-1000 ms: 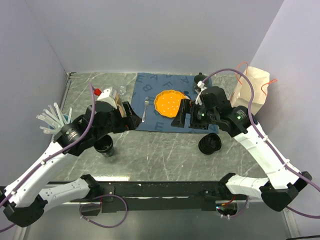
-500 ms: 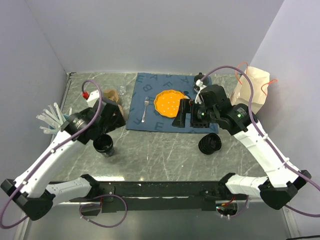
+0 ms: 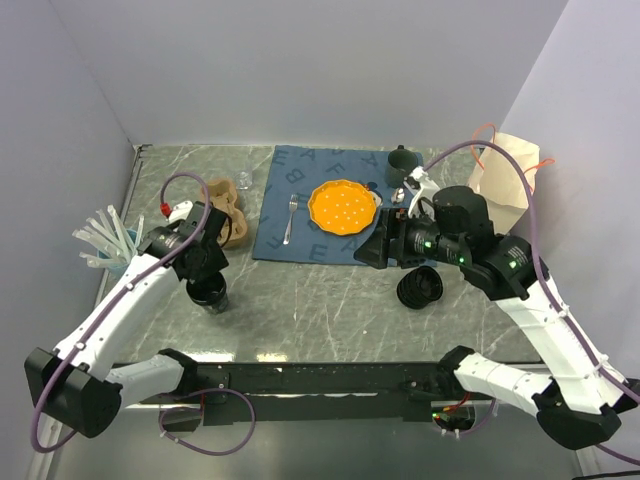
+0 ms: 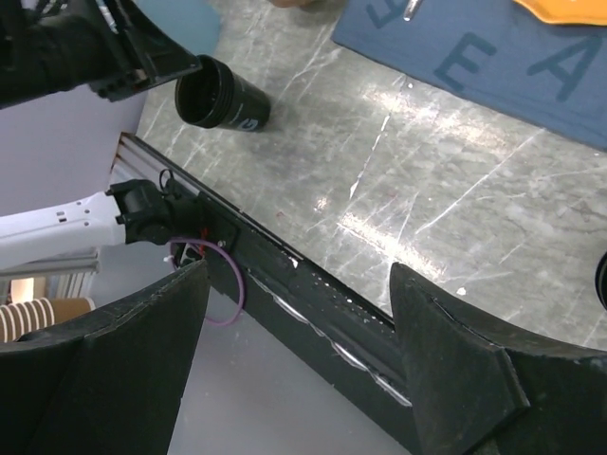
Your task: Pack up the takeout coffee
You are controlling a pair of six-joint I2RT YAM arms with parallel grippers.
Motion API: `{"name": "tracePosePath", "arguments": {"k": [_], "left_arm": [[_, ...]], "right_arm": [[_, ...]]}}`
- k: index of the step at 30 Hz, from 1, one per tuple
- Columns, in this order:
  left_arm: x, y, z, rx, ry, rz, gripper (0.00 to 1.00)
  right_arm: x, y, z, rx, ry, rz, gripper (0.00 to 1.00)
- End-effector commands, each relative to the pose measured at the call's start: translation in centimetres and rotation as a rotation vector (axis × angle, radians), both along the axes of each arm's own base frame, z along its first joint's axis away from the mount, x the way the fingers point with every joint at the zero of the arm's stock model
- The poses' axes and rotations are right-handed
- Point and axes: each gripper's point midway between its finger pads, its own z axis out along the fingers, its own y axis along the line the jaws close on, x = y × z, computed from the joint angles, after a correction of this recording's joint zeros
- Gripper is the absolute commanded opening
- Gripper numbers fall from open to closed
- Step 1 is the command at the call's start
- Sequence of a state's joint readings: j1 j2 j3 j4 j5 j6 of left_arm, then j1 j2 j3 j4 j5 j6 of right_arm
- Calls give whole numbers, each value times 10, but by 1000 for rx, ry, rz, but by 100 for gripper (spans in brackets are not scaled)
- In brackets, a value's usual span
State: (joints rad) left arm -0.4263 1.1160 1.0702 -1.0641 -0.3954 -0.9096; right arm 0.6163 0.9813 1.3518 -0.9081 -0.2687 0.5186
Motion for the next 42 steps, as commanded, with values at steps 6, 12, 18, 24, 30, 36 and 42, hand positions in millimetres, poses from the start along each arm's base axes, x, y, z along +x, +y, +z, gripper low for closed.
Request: {"name": "tracePosePath", "arguments": {"k": [6,12,18,24,30,36,42], "left_arm": [[16,-16,-15,-41,-11,-55,40],[13,-19,-27,-45,18,-75,36],[10,-17,-33,-37,33,-71,31],[6,-17,-42,-36,55,-77,22],[5,-13,-41,-17,56,-70,19],[5,-8,-36,9,58,-66,24],[4,-8,-33,8,56,-79,15]], "right_arm": [[3,5,8,40,-25,8,83],[3,4,9,42,-28,3,83],[0,3,8,49,-27,2,83],[-1,3,5,50,-18,1,83],[-2,2,3,47,-17,0,84],[-1,4,2,48,-12,3,85],[0,5,0,47,-7,7,85]]}}
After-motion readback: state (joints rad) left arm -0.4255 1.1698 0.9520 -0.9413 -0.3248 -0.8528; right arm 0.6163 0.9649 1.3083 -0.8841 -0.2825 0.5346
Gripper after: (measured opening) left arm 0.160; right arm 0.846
